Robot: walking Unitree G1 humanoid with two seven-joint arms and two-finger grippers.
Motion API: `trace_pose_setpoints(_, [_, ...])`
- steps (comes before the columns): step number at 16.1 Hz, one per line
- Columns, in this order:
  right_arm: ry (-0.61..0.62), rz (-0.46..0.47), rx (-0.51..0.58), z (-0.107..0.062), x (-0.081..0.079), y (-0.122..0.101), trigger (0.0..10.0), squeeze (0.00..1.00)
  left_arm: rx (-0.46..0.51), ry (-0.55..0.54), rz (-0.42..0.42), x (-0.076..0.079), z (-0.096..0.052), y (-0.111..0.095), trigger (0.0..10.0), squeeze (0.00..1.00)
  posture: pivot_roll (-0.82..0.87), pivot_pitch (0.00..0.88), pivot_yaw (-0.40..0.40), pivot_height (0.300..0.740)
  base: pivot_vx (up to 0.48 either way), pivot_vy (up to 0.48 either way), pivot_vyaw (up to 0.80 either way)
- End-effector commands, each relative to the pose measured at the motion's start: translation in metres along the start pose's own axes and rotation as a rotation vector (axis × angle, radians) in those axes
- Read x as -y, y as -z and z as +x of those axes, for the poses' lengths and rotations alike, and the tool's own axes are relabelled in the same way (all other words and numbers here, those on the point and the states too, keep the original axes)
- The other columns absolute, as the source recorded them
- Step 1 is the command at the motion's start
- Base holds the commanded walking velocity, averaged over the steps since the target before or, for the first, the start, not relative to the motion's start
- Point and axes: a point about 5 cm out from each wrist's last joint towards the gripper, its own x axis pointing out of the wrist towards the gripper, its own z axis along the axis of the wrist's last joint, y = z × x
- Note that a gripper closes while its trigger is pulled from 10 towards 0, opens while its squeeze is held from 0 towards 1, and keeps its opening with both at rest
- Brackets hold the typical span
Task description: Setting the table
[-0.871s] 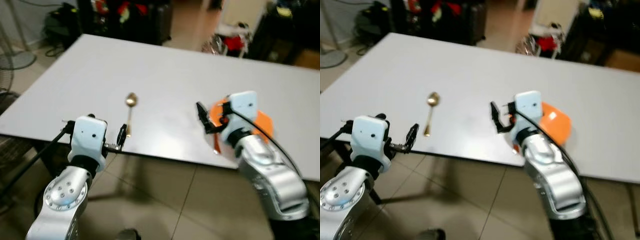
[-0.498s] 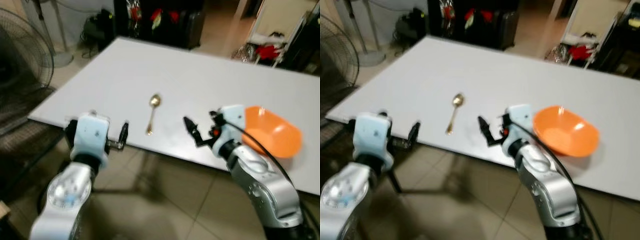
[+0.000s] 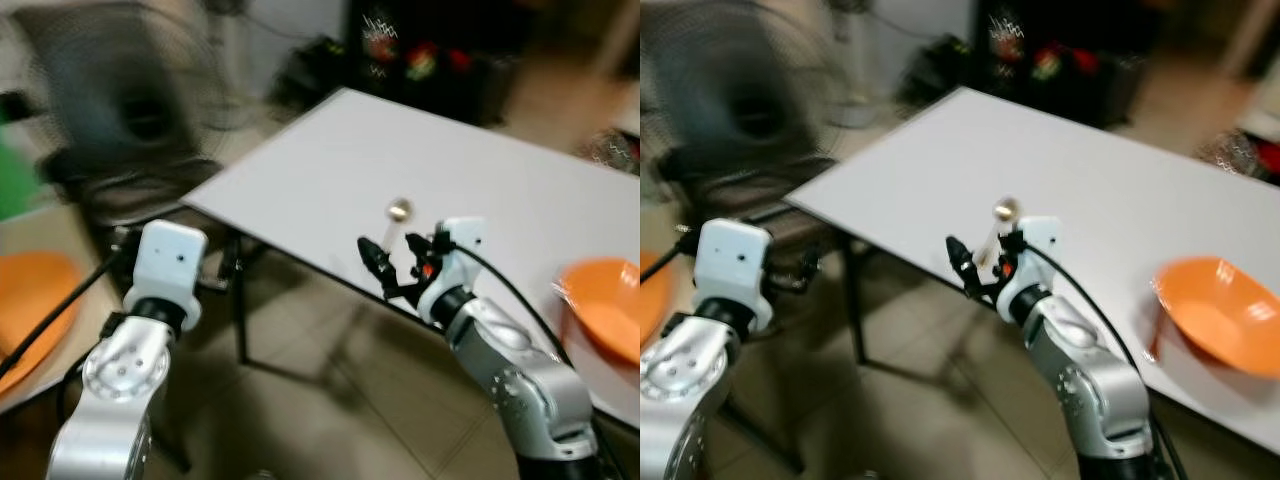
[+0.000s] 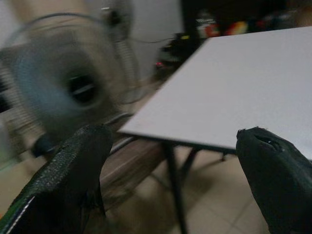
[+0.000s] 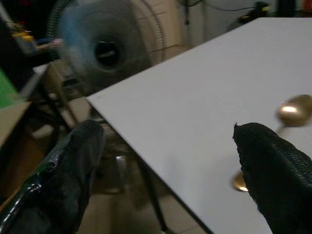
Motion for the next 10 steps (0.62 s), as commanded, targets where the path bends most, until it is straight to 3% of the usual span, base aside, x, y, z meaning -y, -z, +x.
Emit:
trace_pose_setpoints(1, [0.032, 0.023, -0.009, -0.0049, 0.008, 0.001, 10.0, 1.0, 0.026, 0.021, -0.014, 0.0029, 0.0026, -0.0051, 10.0, 0.0, 0.0, 0.006, -0.031, 0.74, 0.0, 0.0, 0.8])
trace_pose_setpoints(10, [0.026, 0.011, -0.035, -0.0105, 0.0073, 0.0055, 10.0, 1.0, 0.029, 0.027, -0.049, 0.004, 0.0061, -0.0037, 10.0, 0.0, -0.02, 0.012, -0.017, 0.74, 0.0, 0.0, 0.8])
